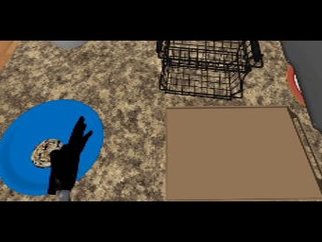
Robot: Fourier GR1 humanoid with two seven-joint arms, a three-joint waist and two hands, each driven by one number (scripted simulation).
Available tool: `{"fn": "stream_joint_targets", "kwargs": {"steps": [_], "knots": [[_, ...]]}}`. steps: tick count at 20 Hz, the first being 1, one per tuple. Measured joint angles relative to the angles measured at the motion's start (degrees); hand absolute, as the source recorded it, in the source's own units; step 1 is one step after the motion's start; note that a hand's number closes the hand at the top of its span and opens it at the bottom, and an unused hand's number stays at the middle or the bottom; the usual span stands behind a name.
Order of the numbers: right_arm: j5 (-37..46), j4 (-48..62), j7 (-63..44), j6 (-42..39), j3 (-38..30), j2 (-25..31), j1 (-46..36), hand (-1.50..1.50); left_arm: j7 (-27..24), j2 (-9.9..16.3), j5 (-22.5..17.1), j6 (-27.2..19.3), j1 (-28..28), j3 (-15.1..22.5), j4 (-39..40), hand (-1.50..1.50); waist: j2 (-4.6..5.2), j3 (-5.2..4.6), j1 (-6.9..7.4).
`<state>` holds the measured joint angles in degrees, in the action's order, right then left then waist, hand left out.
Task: Pick the eggplant from the tray and place it in the tiered basket
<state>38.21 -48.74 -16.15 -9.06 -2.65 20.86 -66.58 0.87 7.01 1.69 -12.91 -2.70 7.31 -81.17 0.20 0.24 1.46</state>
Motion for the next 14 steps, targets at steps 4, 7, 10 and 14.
{"fn": "stream_joint_targets", "kwargs": {"steps": [4, 7, 10, 14], "knots": [[1.03, 6.81, 1.51, 3.22, -0.86, -1.84, -2.17, 1.5, 0.01, -0.1, -0.07, 0.38, 0.17, -0.3, 0.08, 0.0, 0.07, -0.02, 0.12], [-0.84, 10.82, 2.48, 6.24, -3.43, -4.53, -2.2, -1.5, 0.62, -0.31, 0.13, 0.32, 0.12, -0.05, -0.42, 0.0, 0.21, -0.03, 0.37], [-4.46, 13.95, 3.33, 7.38, -7.21, -6.38, -2.42, -1.5, -0.7, -0.58, 0.3, 0.41, -0.16, 0.09, -0.23, 0.0, 0.31, 0.0, 0.56], [-9.11, 16.74, 6.09, 8.42, -11.72, -8.0, -2.47, -1.5, -0.11, 0.03, 0.08, 0.98, -0.38, -0.3, -0.75, 0.0, 0.29, -0.03, 0.47]]}}
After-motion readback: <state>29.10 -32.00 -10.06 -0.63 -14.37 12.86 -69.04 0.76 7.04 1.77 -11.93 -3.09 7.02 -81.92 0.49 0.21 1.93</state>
